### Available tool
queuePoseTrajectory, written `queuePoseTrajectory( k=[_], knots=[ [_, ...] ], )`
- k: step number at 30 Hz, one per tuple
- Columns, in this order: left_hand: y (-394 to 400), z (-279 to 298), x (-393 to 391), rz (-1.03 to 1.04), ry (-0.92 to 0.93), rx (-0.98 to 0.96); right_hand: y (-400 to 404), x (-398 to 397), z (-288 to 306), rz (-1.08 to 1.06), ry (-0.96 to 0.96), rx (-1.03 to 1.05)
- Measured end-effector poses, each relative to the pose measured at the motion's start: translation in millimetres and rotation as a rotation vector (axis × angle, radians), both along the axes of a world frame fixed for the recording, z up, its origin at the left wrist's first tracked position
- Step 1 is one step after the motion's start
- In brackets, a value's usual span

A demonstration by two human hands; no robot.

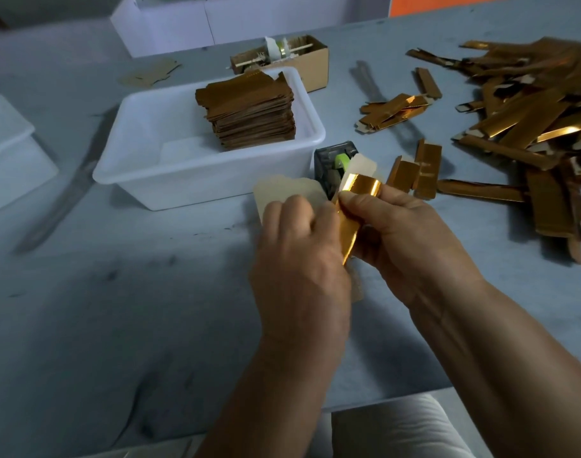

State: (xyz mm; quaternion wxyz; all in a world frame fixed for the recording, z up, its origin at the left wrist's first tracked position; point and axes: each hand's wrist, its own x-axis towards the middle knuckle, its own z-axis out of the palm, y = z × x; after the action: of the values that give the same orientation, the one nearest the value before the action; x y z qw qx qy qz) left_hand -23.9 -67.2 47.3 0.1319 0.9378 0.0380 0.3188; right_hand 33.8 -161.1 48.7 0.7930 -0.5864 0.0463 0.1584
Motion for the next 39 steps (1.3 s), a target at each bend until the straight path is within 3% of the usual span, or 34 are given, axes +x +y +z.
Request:
queuePoseTrajectory(
  k=[2, 6, 10, 12, 14, 17, 19, 22, 27, 31, 34, 36, 39],
  knots=[
    [-8, -3, -6, 0.040, 0.061, 0.176, 0, 0, 1, 0.008, 0.015, 0.002],
    [-16, -5, -13, 0.055, 0.222, 0.196, -1, -2, 4, 0.062, -0.029, -0.127],
    [-11, -6, -10, 0.020, 0.112, 0.234, -1, 0, 5, 0.068, -0.111, -0.163],
    [-6, -3, -8, -0.067, 0.105, 0.069, -2, 4, 4, 0.048, -0.064, -0.147],
    [3, 5, -4, -0.080, 0.149, -0.369, -4, 6, 3, 0.082, -0.019, -0.083],
    [18, 15, 3, -0.067, 0.420, -1.054, -7, 8, 6, 0.107, -0.013, -0.002],
    [26, 18, 9, -0.121, 0.566, -1.233, -7, 11, 8, 0.099, -0.014, 0.020],
    [33, 22, 13, -0.207, 0.621, -1.321, -6, 17, 12, 0.072, -0.009, 0.026],
    [34, 21, 19, -0.200, 0.622, -1.250, -4, 26, 17, 0.027, 0.051, -0.017],
    [36, 18, 23, -0.140, 0.577, -1.243, -15, 28, 21, 0.072, -0.063, -0.214],
    [43, 14, 23, -0.060, 0.482, -1.254, -34, 33, 19, -0.099, -0.252, -0.461],
    [48, 11, 24, -0.025, 0.444, -1.296, -42, 34, 13, -0.152, -0.247, -0.575],
    [50, 7, 27, -0.015, 0.407, -1.384, -41, 28, -2, 0.006, -0.162, -0.648]
  ],
)
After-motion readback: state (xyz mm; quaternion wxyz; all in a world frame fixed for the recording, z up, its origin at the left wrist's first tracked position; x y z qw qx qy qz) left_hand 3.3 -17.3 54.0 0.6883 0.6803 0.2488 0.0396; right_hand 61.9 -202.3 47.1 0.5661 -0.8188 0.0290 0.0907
